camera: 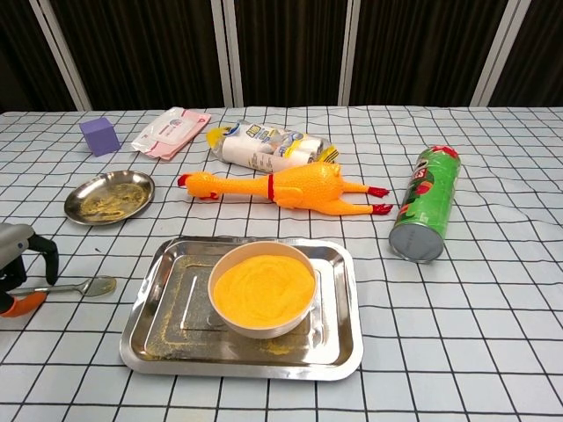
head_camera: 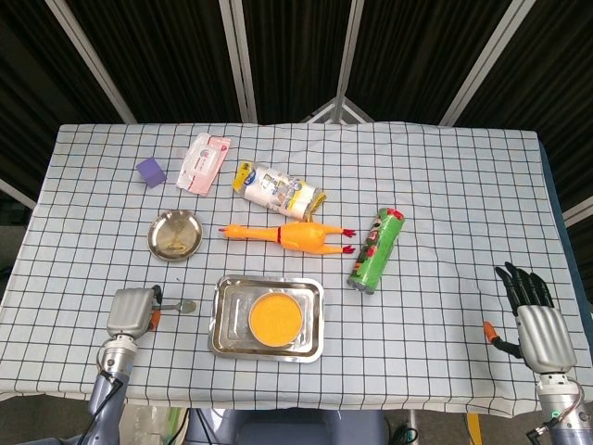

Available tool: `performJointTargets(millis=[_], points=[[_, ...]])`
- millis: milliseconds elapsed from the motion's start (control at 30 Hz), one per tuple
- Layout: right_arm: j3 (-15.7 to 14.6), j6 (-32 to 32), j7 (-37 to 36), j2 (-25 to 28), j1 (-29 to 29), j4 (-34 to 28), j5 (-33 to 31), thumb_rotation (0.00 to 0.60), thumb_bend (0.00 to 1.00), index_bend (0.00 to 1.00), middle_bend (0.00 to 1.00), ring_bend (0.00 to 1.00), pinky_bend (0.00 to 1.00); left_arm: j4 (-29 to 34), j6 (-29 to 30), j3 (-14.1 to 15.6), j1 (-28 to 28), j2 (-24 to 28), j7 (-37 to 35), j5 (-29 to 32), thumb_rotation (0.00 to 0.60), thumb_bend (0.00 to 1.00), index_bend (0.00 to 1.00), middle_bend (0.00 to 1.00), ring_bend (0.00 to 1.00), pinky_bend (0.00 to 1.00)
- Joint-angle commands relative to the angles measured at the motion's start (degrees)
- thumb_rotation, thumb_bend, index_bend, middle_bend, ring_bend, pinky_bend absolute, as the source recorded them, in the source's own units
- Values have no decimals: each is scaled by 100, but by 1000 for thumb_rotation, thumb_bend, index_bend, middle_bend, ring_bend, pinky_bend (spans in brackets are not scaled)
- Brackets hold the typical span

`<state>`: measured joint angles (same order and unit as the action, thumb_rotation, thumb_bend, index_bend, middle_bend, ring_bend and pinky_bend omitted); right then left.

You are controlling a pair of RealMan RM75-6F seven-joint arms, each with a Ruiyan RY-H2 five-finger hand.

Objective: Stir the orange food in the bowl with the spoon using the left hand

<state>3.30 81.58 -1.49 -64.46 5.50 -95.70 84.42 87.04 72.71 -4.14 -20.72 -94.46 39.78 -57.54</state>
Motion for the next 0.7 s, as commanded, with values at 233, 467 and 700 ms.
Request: performJointTargets(millis=[233,467,700], points=[[1,-1,-11,9,-1,-12,-2,600,370,0,0,0,0,-36,3,4,5,-39,11,30,600,604,505,1000,954,933],[-4,-4,-5,11,-4,-18,-6,600,370,0,0,0,0,15,43,-2,12,8,-50,-45,600,630,519,1000,954,933],[1,-5,-16,15,-6,-22,-17,600,370,0,0,0,0,194,108,-45,6,137,-53,-99,600,643,521,1000,954,933]])
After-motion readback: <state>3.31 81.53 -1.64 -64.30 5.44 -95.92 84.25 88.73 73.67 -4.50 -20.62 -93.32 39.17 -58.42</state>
